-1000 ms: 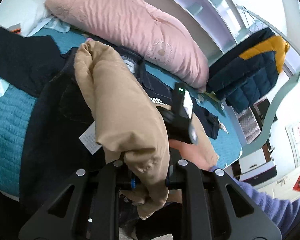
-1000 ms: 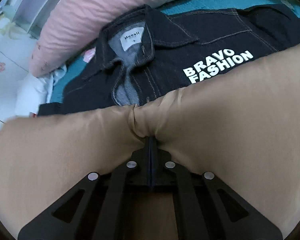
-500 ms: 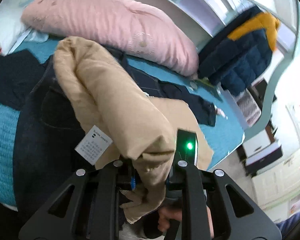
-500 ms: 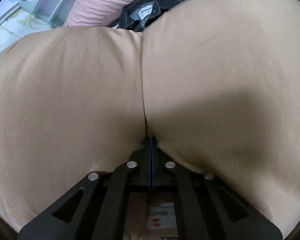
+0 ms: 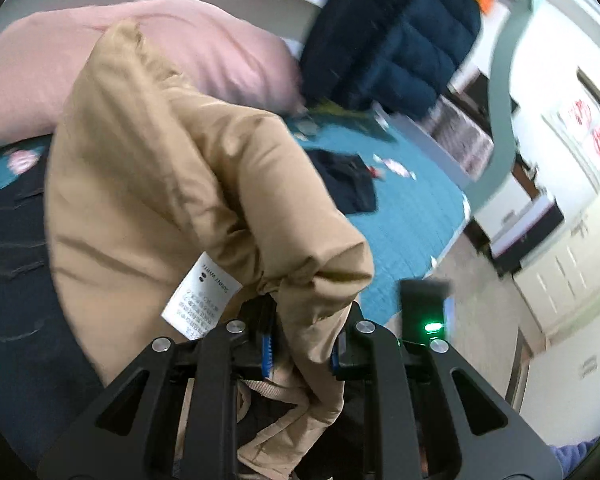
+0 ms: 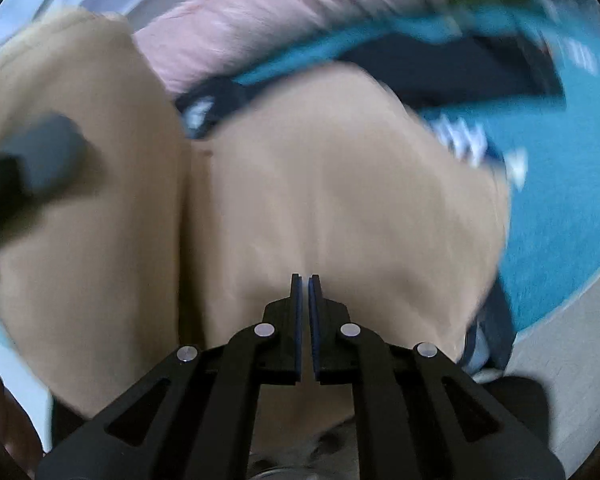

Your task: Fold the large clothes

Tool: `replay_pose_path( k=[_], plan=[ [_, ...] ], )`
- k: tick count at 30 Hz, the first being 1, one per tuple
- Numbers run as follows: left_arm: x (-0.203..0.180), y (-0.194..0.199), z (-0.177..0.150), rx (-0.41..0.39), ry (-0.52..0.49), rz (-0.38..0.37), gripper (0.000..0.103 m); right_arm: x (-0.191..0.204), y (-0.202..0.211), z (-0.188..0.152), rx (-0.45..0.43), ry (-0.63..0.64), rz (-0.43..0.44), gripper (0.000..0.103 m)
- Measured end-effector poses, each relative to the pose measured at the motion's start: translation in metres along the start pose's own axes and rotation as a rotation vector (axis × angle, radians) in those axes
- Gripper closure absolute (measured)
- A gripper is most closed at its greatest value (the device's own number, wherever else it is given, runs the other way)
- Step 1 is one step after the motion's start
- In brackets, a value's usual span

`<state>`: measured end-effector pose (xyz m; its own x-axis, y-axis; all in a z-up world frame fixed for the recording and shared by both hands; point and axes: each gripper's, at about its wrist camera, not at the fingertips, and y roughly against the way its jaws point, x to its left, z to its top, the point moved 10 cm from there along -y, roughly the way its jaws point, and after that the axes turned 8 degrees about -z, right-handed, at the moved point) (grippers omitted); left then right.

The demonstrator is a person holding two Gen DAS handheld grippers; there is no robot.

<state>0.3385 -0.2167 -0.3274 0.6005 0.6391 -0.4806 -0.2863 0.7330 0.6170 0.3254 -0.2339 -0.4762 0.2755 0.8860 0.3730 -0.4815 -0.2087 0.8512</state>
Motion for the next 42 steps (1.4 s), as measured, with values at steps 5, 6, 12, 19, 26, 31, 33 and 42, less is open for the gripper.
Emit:
replay_pose_path(
  k=[5, 6, 12, 19, 26, 31, 33, 42],
  plan=[
    [-0.025, -0.063, -0.005, 0.100, -0.009, -0.059, 0.084, -0.034, 0.004, 0.001, -0.004, -0.161, 0.070, 0.103],
    [-0.026, -0.069, -0.005, 0.106, 0.003, -0.072, 0.084, -0.045, 0.015, 0.006, -0.028, -0.169, 0.044, 0.103],
    [-0.026, -0.116, -0.026, 0.208, 0.011, -0.059, 0.076, -0.080, 0.089, 0.079, -0.255, 0.016, -0.219, 0.097],
    [-0.038, -0.133, -0.035, 0.210, -0.086, 0.011, 0.045, -0.016, 0.115, 0.122, -0.277, 0.233, -0.011, 0.097],
    [-0.038, -0.086, -0.023, 0.137, -0.071, 0.005, 0.015, -0.008, 0.075, 0.088, -0.059, 0.168, 0.165, 0.102],
    [-0.022, -0.062, -0.022, 0.127, -0.073, 0.034, 0.013, 0.028, 0.080, 0.067, -0.074, 0.185, 0.294, 0.098],
    [-0.018, -0.051, -0.026, 0.143, -0.058, 0.042, 0.013, 0.028, 0.071, 0.062, -0.044, 0.162, 0.292, 0.100],
    [0.020, -0.013, -0.020, 0.193, -0.238, 0.350, 0.013, -0.007, 0.001, 0.041, 0.041, 0.131, 0.036, 0.103]
  ],
)
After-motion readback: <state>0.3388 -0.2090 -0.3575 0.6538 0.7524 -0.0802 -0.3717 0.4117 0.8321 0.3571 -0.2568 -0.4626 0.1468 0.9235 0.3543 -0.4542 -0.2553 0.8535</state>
